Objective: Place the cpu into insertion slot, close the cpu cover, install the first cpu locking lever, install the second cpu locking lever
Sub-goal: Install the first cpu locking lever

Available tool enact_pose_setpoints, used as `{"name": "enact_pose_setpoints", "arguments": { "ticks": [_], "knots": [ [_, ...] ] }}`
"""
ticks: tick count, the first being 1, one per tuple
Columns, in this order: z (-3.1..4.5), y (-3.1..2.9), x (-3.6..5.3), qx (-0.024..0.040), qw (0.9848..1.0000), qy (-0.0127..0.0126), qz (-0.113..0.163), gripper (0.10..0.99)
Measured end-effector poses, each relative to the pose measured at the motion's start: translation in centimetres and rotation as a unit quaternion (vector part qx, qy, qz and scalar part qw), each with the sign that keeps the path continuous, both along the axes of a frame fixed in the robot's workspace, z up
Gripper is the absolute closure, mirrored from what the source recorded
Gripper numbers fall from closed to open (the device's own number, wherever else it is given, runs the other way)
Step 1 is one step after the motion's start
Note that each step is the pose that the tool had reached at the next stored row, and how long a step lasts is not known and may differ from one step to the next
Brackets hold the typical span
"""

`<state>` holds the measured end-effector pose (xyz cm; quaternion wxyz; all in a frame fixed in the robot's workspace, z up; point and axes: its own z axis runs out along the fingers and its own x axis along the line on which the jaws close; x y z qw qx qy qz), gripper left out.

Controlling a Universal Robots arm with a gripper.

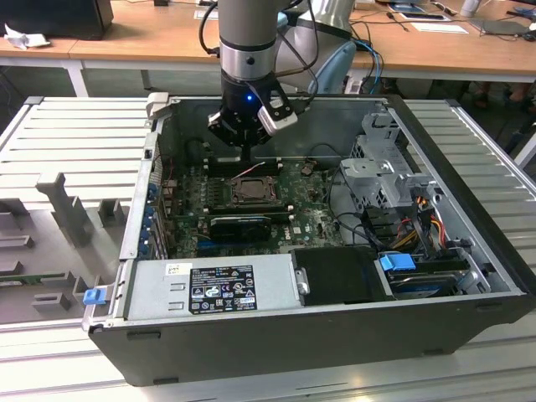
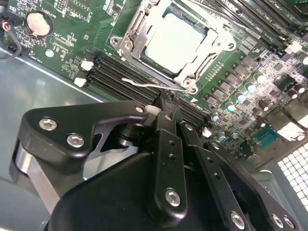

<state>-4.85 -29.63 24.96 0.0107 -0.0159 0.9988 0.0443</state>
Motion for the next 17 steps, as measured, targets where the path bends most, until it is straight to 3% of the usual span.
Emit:
{"name": "enact_pose_setpoints", "arguments": {
  "ticks": [7, 9, 10, 11, 12, 17],
  "knots": [
    [-0.17, 0.0, 0.1, 0.0018, 1.0, 0.0, 0.0, 0.98],
    [-0.27, 0.0, 0.15, 0.0073, 1.0, 0.0, 0.0, 0.98],
    [-0.3, 0.0, 0.18, 0.0121, 0.9999, 0.0, 0.0, 0.98],
    [-0.33, 0.0, 0.22, 0.0212, 0.9998, 0.0001, 0.0, 0.98],
    [-0.39, 0.0, 0.27, 0.0244, 0.9997, 0.0001, 0.0, 0.98],
    [-1.47, 0.23, 0.66, 0.0254, 0.9996, -0.0001, 0.014, 0.98]
  ]
}}
